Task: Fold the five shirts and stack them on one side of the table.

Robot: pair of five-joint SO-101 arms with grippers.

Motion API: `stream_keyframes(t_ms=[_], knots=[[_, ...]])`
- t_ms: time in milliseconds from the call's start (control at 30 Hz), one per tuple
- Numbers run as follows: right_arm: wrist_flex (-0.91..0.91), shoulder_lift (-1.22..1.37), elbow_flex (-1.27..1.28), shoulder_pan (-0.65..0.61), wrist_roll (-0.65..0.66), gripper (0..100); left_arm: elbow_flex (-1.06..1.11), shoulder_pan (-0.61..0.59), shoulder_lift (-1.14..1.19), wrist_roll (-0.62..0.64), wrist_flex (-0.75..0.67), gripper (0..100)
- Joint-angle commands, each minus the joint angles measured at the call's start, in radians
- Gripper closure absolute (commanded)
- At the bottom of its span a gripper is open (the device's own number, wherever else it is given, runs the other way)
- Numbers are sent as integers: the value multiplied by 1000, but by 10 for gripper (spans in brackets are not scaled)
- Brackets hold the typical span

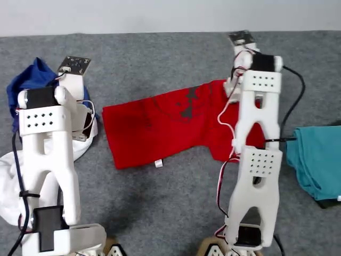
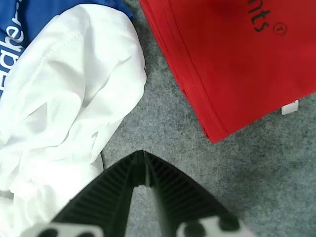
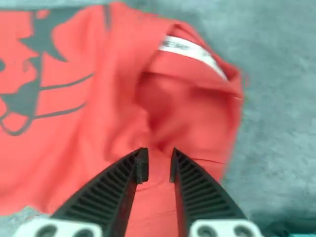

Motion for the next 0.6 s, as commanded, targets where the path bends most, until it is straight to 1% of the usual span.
stream_keyframes(t_ms=[0,67,200,333,567], knots=[[-15,-42,-54,51,-5,916,-4,9,-40,3,-5,998],[-7,-19,-57,65,-3,916,-4,9,-40,3,-3,998],[51,4,-48,53,-5,916,-4,9,-40,3,-3,998],[51,-30,11,45,-6,916,-4,9,-40,3,-3,998],[51,-209,267,61,-6,915,-4,9,-40,3,-2,998]])
